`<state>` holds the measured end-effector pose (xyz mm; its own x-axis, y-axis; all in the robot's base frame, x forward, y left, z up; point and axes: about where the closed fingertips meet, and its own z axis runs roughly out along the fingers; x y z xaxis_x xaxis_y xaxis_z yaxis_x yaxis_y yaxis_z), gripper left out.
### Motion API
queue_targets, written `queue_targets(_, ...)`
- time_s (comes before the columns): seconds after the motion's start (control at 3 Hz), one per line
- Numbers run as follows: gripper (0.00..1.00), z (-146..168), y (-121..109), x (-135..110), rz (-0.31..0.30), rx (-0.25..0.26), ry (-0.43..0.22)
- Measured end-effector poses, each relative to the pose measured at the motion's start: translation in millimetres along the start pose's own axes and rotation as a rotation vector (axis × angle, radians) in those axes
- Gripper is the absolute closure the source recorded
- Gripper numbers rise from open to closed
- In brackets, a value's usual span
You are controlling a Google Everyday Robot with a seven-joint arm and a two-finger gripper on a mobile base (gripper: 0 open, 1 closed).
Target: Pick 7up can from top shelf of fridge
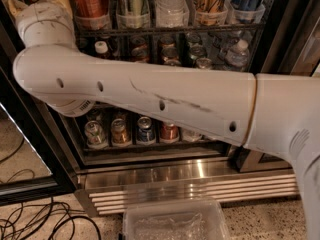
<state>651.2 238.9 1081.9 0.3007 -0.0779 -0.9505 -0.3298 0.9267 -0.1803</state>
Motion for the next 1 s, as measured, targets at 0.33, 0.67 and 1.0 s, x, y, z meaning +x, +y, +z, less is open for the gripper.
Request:
queue_targets(0.33,0.32,16.7,3.6,-2.4,0.006,-0.008,-0.017)
queue_targets(0.67,0.33,27.4,5.8,-2.5,0.015,-0.002,-0.024)
queue_targets(1.0,0.51,24.6,11.1,-6.4,0.028,-0.016,-0.018)
